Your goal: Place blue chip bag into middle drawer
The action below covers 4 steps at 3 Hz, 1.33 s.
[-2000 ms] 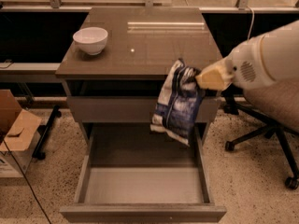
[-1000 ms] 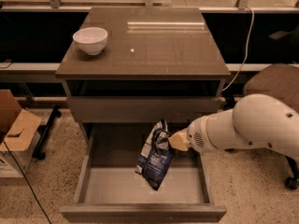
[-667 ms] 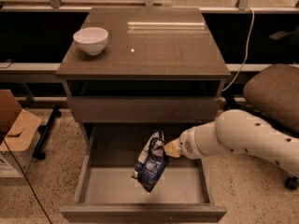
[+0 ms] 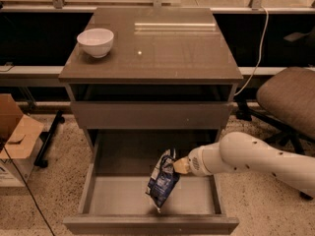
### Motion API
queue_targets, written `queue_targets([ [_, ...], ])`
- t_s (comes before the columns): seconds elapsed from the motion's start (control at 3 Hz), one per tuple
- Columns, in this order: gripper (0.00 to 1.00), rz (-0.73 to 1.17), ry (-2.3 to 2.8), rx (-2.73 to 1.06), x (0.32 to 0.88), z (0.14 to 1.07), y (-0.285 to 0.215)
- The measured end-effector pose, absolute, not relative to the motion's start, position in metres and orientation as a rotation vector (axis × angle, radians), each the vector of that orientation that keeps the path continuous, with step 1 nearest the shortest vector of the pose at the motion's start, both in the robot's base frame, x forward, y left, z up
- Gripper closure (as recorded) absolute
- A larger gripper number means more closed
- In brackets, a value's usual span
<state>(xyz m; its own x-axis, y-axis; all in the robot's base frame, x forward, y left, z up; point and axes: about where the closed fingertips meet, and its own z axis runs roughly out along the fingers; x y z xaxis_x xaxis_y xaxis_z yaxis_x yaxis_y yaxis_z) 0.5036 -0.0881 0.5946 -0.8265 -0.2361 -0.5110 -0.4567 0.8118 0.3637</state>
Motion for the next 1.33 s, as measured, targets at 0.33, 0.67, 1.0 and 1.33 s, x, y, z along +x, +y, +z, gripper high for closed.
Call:
queue_targets([
  [0.33,0.83,0.664,2.575,-0.444,0.502,0.571,-0.098],
  [0.67,0.62,0.648,2.594,-0.403,0.505,0.543,-0.112],
  [1.0,0.43,0.65,2.596,-0.404,0.504,0.541,-0.111],
  [1.33,0.2,0.652,2.597,-0.406,0.504,0.54,-0.11],
])
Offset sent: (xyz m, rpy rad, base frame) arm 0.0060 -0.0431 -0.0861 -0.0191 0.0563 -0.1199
